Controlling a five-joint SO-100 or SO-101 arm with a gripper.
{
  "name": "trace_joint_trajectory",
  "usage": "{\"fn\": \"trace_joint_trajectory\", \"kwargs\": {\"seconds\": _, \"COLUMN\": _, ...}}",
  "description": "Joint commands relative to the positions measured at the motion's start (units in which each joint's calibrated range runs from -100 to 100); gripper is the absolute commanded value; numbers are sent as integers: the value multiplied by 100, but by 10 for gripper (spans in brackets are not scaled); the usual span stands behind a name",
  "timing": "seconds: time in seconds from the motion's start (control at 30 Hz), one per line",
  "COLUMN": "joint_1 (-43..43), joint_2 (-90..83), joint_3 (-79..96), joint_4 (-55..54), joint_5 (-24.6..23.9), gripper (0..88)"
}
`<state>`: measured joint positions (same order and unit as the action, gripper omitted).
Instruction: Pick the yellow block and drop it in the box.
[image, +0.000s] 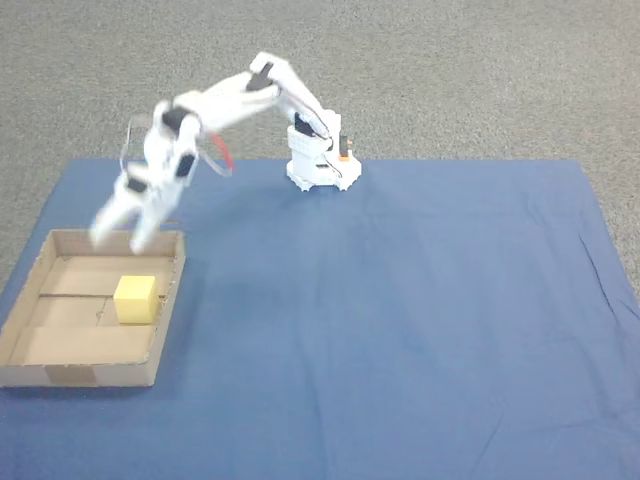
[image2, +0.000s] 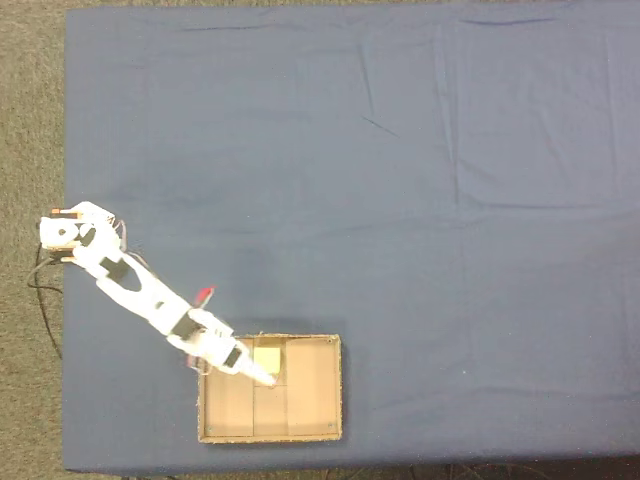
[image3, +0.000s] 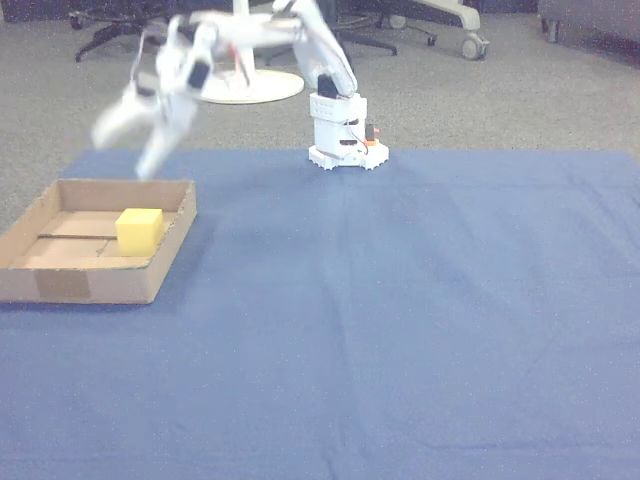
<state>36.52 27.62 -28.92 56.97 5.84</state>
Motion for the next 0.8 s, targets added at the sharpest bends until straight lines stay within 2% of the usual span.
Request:
{"fn": "trace_joint_trajectory", "kwargs": {"seconds": 0.0, "joint_1": 103, "joint_2": -2057, "joint_3": 883, "joint_4": -757, "joint_5": -298, "gripper": 460}}
{"fn": "trace_joint_trajectory", "kwargs": {"seconds": 0.13, "joint_1": 40, "joint_2": -4531, "joint_3": 2313, "joint_4": -1278, "joint_5": -708, "gripper": 436}}
{"fn": "trace_joint_trajectory", "kwargs": {"seconds": 0.23, "joint_1": -707, "joint_2": -6717, "joint_3": 4159, "joint_4": -1634, "joint_5": -752, "gripper": 364}}
{"fn": "trace_joint_trajectory", "kwargs": {"seconds": 0.3, "joint_1": -1611, "joint_2": -7992, "joint_3": 5263, "joint_4": -1518, "joint_5": -718, "gripper": 258}}
{"fn": "trace_joint_trajectory", "kwargs": {"seconds": 0.4, "joint_1": -2925, "joint_2": -9638, "joint_3": 7227, "joint_4": -1146, "joint_5": -733, "gripper": 2}}
{"fn": "trace_joint_trajectory", "kwargs": {"seconds": 0.5, "joint_1": -3499, "joint_2": -10905, "joint_3": 9607, "joint_4": -1014, "joint_5": -821, "gripper": 2}}
{"fn": "trace_joint_trajectory", "kwargs": {"seconds": 0.6, "joint_1": -3593, "joint_2": -11665, "joint_3": 11643, "joint_4": -1650, "joint_5": -654, "gripper": 2}}
{"fn": "trace_joint_trajectory", "kwargs": {"seconds": 0.67, "joint_1": -3546, "joint_2": -12154, "joint_3": 12593, "joint_4": -2022, "joint_5": -523, "gripper": 2}}
{"fn": "trace_joint_trajectory", "kwargs": {"seconds": 0.77, "joint_1": -3475, "joint_2": -12526, "joint_3": 12874, "joint_4": -1452, "joint_5": -493, "gripper": 2}}
